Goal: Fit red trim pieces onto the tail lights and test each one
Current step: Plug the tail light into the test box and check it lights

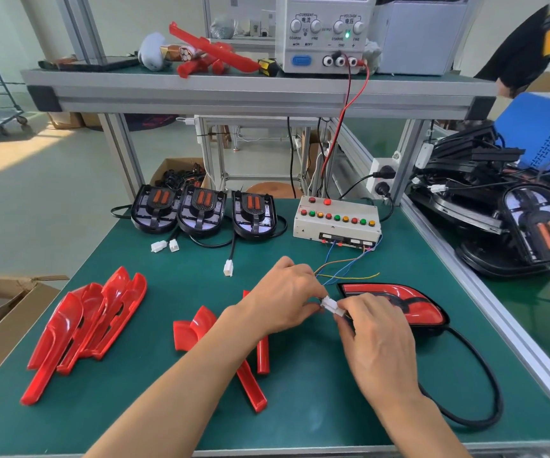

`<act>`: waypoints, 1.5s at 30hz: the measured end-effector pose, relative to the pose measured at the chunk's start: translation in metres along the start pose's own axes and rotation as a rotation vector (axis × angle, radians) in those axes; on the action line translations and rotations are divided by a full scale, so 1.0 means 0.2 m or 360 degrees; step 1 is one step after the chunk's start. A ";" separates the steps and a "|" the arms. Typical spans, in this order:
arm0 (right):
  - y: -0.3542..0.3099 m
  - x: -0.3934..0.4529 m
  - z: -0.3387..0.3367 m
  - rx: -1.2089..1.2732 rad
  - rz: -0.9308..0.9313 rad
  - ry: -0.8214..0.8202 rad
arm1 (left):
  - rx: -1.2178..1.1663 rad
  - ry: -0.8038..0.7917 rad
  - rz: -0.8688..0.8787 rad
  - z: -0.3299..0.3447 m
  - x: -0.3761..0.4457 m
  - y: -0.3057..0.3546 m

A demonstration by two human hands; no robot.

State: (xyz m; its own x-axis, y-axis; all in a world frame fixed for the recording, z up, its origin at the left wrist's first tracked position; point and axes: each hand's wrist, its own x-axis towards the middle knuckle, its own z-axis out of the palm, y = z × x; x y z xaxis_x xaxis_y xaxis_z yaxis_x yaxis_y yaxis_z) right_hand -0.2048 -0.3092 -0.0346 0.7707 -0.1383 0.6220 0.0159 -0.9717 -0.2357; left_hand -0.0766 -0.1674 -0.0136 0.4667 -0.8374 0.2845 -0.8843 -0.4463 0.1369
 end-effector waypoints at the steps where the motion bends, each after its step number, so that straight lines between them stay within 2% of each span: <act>1: 0.00 0.00 0.00 0.0020 -0.0009 -0.0025 | 0.0048 -0.0033 0.0037 -0.01 0.01 0.00; 6: 0.02 0.03 -0.01 0.0090 -0.0048 -0.0174 | 0.0130 -0.0226 0.0077 -0.04 0.05 -0.01; 14: 0.04 0.05 -0.05 0.0092 -0.0069 -0.0196 | 0.0130 -0.0252 0.0153 -0.08 0.10 -0.01; 21: 0.03 0.04 -0.04 0.0022 0.0062 -0.0248 | 0.0031 -0.0344 0.0142 -0.08 0.09 -0.03; 24: 0.02 0.05 -0.05 -0.0043 -0.0044 -0.0276 | 0.0015 -0.0359 0.0172 -0.08 0.09 -0.03; 31: 0.04 0.06 -0.03 0.0068 -0.0108 -0.0316 | -0.0050 -0.0273 0.0308 -0.06 0.07 -0.04; 45: 0.05 0.06 -0.01 0.0125 -0.0113 -0.0298 | -0.0173 -0.0076 0.0409 -0.05 0.05 -0.04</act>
State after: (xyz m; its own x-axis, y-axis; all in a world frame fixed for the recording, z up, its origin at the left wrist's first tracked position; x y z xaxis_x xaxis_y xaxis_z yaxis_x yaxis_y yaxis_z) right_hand -0.1970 -0.3203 -0.0284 0.8708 -0.0246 0.4911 0.1186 -0.9587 -0.2584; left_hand -0.0655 -0.1692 -0.0032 0.2249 -0.9339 0.2781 -0.9686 -0.1832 0.1679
